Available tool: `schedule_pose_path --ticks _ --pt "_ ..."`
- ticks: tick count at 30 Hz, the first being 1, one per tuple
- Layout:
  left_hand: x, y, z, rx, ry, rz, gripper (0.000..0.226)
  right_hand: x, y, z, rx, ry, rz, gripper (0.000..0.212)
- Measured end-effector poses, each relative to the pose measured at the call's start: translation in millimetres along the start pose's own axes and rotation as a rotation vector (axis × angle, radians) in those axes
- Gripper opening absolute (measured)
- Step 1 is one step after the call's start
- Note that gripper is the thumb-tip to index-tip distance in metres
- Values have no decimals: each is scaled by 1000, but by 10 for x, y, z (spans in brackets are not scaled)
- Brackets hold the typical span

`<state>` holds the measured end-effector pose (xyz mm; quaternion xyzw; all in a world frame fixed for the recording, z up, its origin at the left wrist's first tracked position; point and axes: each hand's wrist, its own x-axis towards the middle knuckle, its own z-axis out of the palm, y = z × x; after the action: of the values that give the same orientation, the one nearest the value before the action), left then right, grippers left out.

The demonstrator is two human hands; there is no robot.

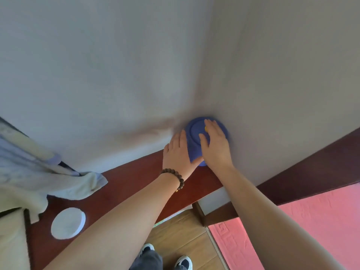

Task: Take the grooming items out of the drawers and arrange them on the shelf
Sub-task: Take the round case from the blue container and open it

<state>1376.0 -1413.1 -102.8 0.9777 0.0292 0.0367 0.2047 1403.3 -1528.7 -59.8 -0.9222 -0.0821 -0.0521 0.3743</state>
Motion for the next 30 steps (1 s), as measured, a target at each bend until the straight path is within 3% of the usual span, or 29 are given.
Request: schedule_pose_path --ticks 4,13,18,23,30 --pt "-588 -383 -97 32 36 -105 82 -434 -169 301 109 -1 -96 42" --pt "-1997 -1496 -481 178 139 -487 67 -1280 -550 1214 95 -370 -125 38" --pt "-2497 -1942 -645 191 156 -630 64 -1577 -879 1538 56 -477 -186 37" --pt "-2837 -2391 -829 157 154 -677 67 -1855 -1241 1920 43 -503 -220 36" --pt "-3280 -3172 -1160 112 154 -575 66 -2204 -1750 2377 -15 -461 -168 36"
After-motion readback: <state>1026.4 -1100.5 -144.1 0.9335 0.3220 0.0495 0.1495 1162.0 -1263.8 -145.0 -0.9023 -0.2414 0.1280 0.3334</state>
